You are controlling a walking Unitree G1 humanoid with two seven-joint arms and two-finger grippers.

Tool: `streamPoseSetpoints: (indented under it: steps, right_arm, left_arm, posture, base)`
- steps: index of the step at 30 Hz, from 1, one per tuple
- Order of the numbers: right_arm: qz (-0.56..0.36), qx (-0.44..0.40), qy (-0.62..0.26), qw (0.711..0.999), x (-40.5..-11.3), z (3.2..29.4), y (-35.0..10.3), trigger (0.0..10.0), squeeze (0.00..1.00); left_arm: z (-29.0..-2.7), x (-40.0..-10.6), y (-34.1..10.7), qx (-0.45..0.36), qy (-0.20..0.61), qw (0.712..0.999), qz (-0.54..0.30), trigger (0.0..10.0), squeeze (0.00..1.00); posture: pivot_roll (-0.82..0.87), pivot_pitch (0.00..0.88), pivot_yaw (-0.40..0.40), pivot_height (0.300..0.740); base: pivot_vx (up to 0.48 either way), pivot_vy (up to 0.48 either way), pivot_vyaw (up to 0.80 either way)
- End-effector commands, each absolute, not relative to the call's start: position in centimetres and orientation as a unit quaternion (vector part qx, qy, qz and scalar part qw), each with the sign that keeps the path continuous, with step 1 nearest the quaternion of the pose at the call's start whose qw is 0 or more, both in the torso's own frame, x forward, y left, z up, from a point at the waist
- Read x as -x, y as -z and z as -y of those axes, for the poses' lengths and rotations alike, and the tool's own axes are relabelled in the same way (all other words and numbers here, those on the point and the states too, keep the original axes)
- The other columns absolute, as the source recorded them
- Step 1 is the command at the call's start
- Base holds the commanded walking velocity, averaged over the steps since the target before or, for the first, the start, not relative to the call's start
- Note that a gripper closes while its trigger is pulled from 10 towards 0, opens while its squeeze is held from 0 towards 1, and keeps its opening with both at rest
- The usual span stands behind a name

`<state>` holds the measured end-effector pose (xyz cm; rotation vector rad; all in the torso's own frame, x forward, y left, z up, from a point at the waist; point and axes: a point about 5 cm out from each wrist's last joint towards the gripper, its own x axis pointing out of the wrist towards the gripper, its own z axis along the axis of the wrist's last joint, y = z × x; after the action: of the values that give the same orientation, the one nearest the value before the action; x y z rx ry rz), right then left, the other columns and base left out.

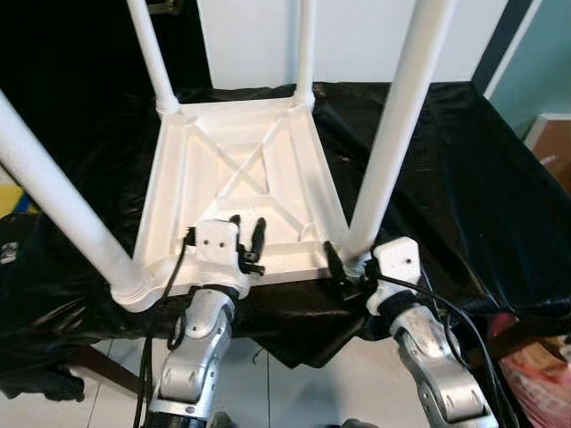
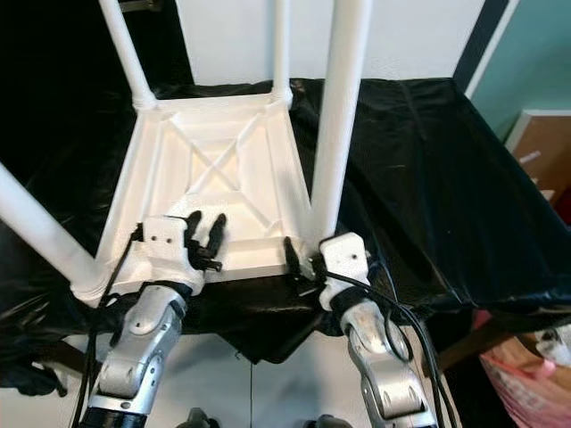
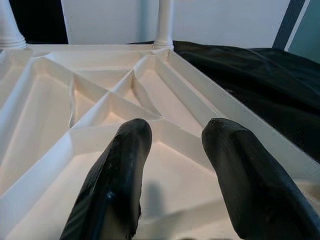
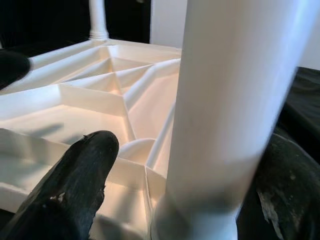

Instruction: Building children table

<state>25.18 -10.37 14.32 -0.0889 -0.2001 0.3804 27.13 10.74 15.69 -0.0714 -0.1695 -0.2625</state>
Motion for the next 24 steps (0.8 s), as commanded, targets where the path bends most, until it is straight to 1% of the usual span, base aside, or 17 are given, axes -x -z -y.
streamPoseSetpoints:
  steps: [1, 7, 9, 10, 11, 14, 16, 17, 18, 23, 24]
  right_arm:
    - [0.095, 0.041, -0.234, 0.967, -25.2, 8.8, -14.3, 10.0, 0.0]
    - [0.099, 0.035, -0.259, 0.96, -26.2, 7.4, -14.5, 10.0, 0.0]
    - [0.106, 0.03, -0.27, 0.957, -27.1, 6.2, -14.9, 10.0, 0.0]
    - [0.106, 0.03, -0.27, 0.957, -27.1, 6.2, -14.9, 10.0, 0.0]
    - [0.108, 0.025, -0.276, 0.955, -27.6, 5.5, -15.0, 10.0, 0.0]
    - [0.108, 0.025, -0.276, 0.955, -27.6, 5.5, -15.0, 10.0, 0.0]
    - [0.112, 0.012, -0.294, 0.949, -28.6, 3.7, -15.4, 10.0, 0.0]
    - [0.112, 0.012, -0.294, 0.949, -28.6, 3.7, -15.4, 10.0, 0.0]
    - [0.116, 0.013, -0.303, 0.946, -29.1, 2.9, -15.6, 10.0, 0.0]
    - [0.118, 0.016, -0.308, 0.944, -29.4, 2.4, -15.7, 10.0, 0.0]
    - [0.118, 0.018, -0.315, 0.941, -29.8, 2.0, -15.8, 10.0, 0.0]
  left_arm:
    - [-10.7, -27.0, -15.6, 0.041, 0.129, 0.988, 0.076, 10.0, 0.0]
    - [-10.7, -27.1, -16.3, 0.038, 0.133, 0.988, 0.075, 10.0, 0.0]
    - [-10.8, -27.2, -16.7, 0.034, 0.135, 0.987, 0.075, 10.0, 0.0]
    - [-10.8, -27.2, -16.7, 0.034, 0.135, 0.987, 0.075, 10.0, 0.0]
    - [-10.8, -27.2, -16.8, 0.03, 0.135, 0.988, 0.074, 10.0, 0.0]
    - [-10.8, -27.2, -16.8, 0.03, 0.135, 0.988, 0.074, 10.0, 0.0]
    - [-10.9, -27.3, -16.7, 0.013, 0.129, 0.99, 0.06, 10.0, 0.0]
    - [-10.9, -27.3, -16.7, 0.013, 0.129, 0.99, 0.06, 10.0, 0.0]
    - [-11.1, -27.4, -16.5, 0.01, 0.122, 0.991, 0.05, 10.0, 0.0]
    - [-11.3, -27.4, -16.3, 0.009, 0.116, 0.992, 0.044, 10.0, 0.0]
    - [-11.7, -27.5, -16.2, 0.005, 0.103, 0.994, 0.036, 10.0, 0.0]
  posture:
    - [-0.04, 0.127, -0.002, 0.74]
    - [-0.03, 0.129, -0.001, 0.74]
    - [-0.03, 0.132, 0.0, 0.74]
    - [-0.03, 0.132, 0.0, 0.74]
    - [-0.02, 0.133, 0.0, 0.74]
    - [-0.02, 0.133, 0.0, 0.74]
    - [-0.02, 0.137, 0.004, 0.74]
    - [-0.02, 0.137, 0.004, 0.74]
    - [-0.02, 0.137, 0.004, 0.74]
    - [-0.02, 0.137, 0.004, 0.74]
    - [-0.02, 0.139, 0.003, 0.74]
  base:
    - [0.0, 0.0, 0.0]
    - [0.0, 0.0, 0.0]
    - [0.0, 0.0, 0.0]
    - [0.0, 0.0, 0.0]
    - [0.0, 0.0, 0.0]
    - [0.0, 0.0, 0.0]
    - [0.0, 0.0, 0.0]
    - [0.0, 0.0, 0.0]
    - [0.0, 0.0, 0.0]
    - [0.0, 0.0, 0.0]
    - [0.0, 0.0, 0.0]
